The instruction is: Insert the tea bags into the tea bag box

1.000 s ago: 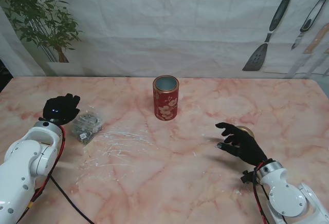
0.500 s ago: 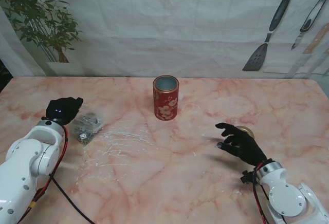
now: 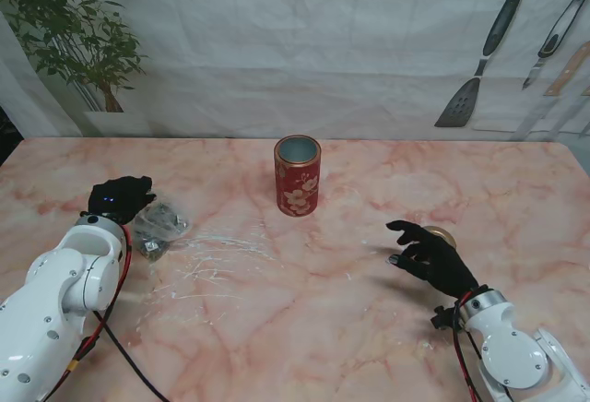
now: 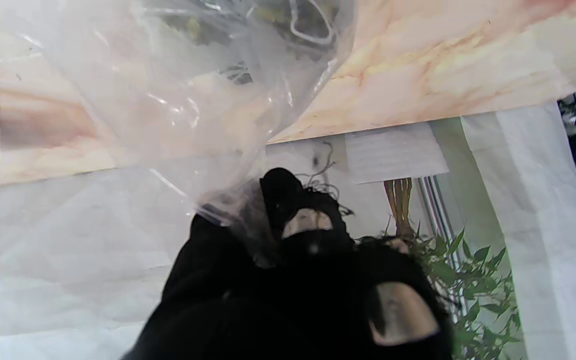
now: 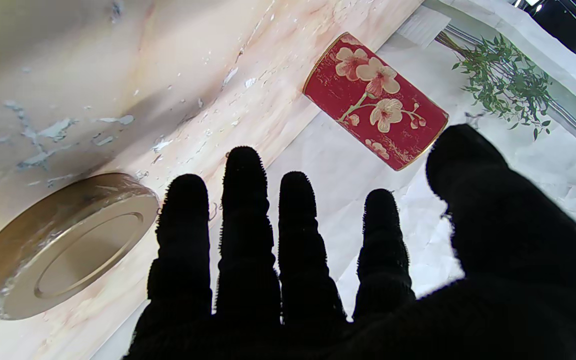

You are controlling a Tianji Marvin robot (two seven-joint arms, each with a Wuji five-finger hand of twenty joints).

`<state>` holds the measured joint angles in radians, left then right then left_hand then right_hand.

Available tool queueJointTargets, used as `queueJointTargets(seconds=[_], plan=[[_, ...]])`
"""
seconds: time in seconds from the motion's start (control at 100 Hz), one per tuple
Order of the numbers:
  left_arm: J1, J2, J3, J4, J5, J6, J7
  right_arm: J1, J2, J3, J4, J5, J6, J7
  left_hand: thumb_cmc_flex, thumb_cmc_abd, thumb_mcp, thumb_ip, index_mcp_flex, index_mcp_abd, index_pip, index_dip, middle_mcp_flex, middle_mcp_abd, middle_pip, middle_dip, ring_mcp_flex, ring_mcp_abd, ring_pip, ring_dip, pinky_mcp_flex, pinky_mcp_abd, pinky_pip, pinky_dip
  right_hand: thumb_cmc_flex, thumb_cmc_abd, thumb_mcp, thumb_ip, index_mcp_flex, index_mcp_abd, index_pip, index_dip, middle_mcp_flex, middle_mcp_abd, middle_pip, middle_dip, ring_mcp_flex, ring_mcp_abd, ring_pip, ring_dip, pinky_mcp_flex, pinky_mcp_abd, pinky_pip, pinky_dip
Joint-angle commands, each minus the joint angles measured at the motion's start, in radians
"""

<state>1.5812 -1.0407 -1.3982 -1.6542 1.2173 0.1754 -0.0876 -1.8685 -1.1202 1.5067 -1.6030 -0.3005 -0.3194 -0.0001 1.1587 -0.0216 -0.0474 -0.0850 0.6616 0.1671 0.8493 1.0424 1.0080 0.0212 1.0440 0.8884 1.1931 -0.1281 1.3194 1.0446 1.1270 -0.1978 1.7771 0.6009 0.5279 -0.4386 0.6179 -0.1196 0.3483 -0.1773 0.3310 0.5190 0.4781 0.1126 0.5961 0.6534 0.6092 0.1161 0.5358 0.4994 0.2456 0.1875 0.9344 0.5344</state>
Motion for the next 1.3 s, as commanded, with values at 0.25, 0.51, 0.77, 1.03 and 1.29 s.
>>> queueJointTargets(seconds=[0.25, 0.51, 0.77, 1.03, 1.29], plan=[[-0.005, -0.029, 0.029, -0.021, -0.173, 0.149, 0.013, -0.001, -0.003, -0.004, 0.002, 0.004, -0.001, 0.010, -0.028, 0.089, 0.002, 0.027, 0.142, 0.125, 0.253, 0.095, 0.124, -0.015, 0.148, 0.032, 0.079, 0.113, 0.167, -0.106, -0.012, -0.181, 0.269, -0.031, 0.016, 0.035, -0.036, 0.035, 0.014, -0.008, 0.009, 0.002, -0.013, 0.009, 0.013, 0.011, -0.013, 0.002, 0.024, 0.011, -0.011, 0.004, 0.004, 0.019], [0.008, -0.051, 0.026, -0.061, -0.315, 0.208, 0.065, 0.002, 0.000, -0.004, 0.001, 0.002, 0.003, 0.019, -0.002, 0.067, 0.007, 0.029, 0.160, 0.151, 0.267, 0.093, 0.138, 0.005, 0.158, 0.024, 0.081, 0.129, 0.194, -0.133, -0.012, -0.162, 0.288, -0.036, 0.019, 0.044, -0.047, 0.036, 0.019, -0.007, 0.014, 0.000, -0.010, 0.009, 0.015, 0.012, -0.011, 0.003, 0.027, 0.012, -0.009, 0.004, 0.008, 0.019], [0.021, -0.061, 0.031, -0.104, -0.367, 0.223, 0.084, 0.010, 0.006, -0.006, 0.001, 0.017, -0.003, 0.052, 0.017, 0.066, 0.007, 0.029, 0.157, 0.165, 0.272, 0.098, 0.135, 0.009, 0.165, 0.017, 0.080, 0.131, 0.205, -0.151, -0.012, -0.158, 0.295, -0.040, 0.024, 0.049, -0.054, 0.038, 0.030, -0.006, 0.023, 0.000, -0.004, 0.009, 0.020, 0.013, -0.007, 0.003, 0.032, 0.013, -0.007, 0.004, 0.012, 0.019], [0.032, -0.067, 0.070, -0.141, -0.374, 0.235, 0.107, 0.015, 0.018, -0.002, -0.008, 0.093, -0.038, 0.131, 0.025, 0.061, 0.007, 0.031, 0.155, 0.173, 0.270, 0.101, 0.133, 0.012, 0.170, 0.010, 0.079, 0.130, 0.208, -0.162, -0.012, -0.157, 0.297, -0.044, 0.027, 0.046, -0.048, 0.039, 0.062, 0.000, 0.045, 0.003, 0.013, 0.005, 0.033, 0.017, 0.004, 0.006, 0.049, 0.019, 0.000, 0.004, 0.024, 0.021], [0.041, -0.069, 0.129, -0.175, -0.375, 0.224, 0.119, 0.031, 0.037, -0.003, -0.029, 0.148, -0.061, 0.226, 0.031, 0.055, 0.007, 0.032, 0.158, 0.177, 0.268, 0.103, 0.133, 0.014, 0.172, 0.006, 0.079, 0.130, 0.210, -0.167, -0.012, -0.157, 0.297, -0.045, 0.026, 0.043, -0.038, 0.038, 0.083, 0.004, 0.065, 0.002, 0.023, 0.005, 0.041, 0.019, 0.008, 0.008, 0.065, 0.024, 0.002, 0.005, 0.036, 0.023]])
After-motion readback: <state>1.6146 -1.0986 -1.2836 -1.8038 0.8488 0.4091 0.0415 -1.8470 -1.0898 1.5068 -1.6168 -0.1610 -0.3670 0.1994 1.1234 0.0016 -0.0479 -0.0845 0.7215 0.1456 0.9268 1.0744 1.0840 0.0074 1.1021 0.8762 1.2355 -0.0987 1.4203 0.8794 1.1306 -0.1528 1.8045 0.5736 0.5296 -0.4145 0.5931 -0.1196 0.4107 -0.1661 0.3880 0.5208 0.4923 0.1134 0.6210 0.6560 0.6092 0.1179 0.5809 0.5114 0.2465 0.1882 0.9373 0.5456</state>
